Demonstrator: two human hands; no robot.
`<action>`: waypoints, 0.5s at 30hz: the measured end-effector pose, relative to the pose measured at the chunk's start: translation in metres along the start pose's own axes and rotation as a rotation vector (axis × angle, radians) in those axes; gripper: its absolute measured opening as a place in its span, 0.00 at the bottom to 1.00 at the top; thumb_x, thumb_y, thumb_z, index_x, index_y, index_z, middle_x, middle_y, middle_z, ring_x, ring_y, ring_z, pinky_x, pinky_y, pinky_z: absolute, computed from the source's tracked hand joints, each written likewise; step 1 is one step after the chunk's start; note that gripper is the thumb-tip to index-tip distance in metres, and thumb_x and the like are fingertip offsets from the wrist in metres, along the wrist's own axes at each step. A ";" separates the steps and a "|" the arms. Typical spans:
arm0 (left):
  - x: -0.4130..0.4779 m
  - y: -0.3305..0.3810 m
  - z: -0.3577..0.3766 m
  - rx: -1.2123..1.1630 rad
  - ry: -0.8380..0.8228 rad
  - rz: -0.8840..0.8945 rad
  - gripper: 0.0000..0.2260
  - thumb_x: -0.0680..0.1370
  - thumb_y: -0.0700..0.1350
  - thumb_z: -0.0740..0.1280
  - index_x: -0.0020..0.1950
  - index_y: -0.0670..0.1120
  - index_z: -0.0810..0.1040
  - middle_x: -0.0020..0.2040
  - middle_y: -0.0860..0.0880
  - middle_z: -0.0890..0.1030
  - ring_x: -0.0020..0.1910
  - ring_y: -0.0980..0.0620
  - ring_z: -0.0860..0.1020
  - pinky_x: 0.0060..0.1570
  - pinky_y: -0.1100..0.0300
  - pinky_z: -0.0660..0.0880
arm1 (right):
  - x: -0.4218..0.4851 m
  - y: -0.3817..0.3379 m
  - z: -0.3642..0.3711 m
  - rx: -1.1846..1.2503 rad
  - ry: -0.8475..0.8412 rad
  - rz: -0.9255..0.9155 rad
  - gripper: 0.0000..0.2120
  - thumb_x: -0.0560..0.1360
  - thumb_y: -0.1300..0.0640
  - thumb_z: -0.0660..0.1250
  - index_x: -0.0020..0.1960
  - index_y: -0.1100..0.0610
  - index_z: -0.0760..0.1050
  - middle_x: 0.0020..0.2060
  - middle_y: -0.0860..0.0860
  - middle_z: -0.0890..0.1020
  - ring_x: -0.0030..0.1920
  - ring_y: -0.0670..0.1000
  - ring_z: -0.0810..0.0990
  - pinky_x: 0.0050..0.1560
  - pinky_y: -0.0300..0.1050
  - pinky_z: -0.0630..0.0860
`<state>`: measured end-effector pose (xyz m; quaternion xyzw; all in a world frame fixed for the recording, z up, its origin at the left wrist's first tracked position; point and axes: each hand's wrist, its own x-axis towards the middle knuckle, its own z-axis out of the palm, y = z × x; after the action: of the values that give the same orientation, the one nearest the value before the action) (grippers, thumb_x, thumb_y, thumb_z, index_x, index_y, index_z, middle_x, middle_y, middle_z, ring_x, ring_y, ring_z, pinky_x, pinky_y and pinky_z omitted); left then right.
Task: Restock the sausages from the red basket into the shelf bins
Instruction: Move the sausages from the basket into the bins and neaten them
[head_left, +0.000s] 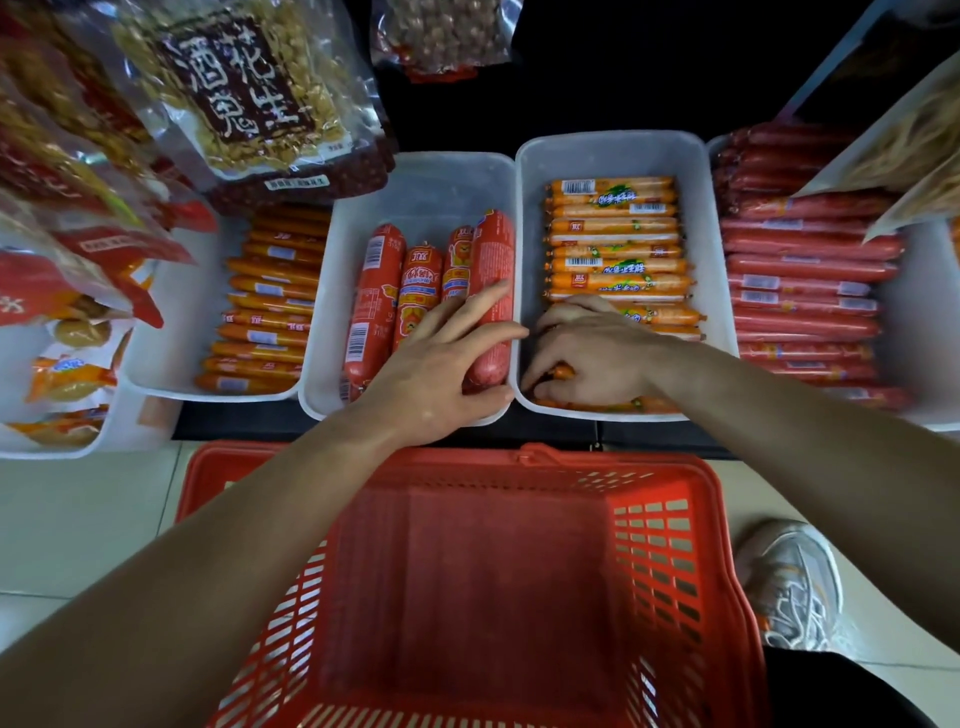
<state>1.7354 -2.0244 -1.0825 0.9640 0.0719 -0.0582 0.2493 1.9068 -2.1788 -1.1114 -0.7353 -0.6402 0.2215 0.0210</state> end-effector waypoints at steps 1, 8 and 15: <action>0.000 0.000 0.000 0.002 -0.001 0.000 0.26 0.75 0.57 0.69 0.72 0.63 0.66 0.79 0.66 0.47 0.79 0.47 0.52 0.73 0.46 0.60 | -0.001 0.000 0.000 0.030 -0.007 0.008 0.09 0.77 0.42 0.63 0.53 0.34 0.80 0.55 0.35 0.78 0.71 0.41 0.62 0.75 0.51 0.46; 0.001 -0.001 -0.003 -0.005 -0.029 0.005 0.26 0.76 0.58 0.69 0.72 0.64 0.66 0.79 0.67 0.45 0.79 0.47 0.51 0.73 0.42 0.60 | -0.001 0.000 -0.007 0.048 -0.114 0.033 0.06 0.76 0.45 0.64 0.43 0.38 0.78 0.51 0.36 0.78 0.73 0.43 0.59 0.75 0.50 0.41; 0.000 0.000 -0.002 -0.008 -0.020 0.005 0.26 0.76 0.57 0.69 0.72 0.63 0.66 0.79 0.67 0.45 0.78 0.49 0.51 0.74 0.44 0.59 | -0.004 -0.001 -0.010 0.120 -0.153 0.023 0.10 0.76 0.49 0.64 0.51 0.36 0.81 0.55 0.35 0.76 0.74 0.41 0.56 0.75 0.51 0.37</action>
<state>1.7360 -2.0237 -1.0811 0.9625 0.0673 -0.0667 0.2541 1.9094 -2.1803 -1.1009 -0.7209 -0.6171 0.3151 0.0136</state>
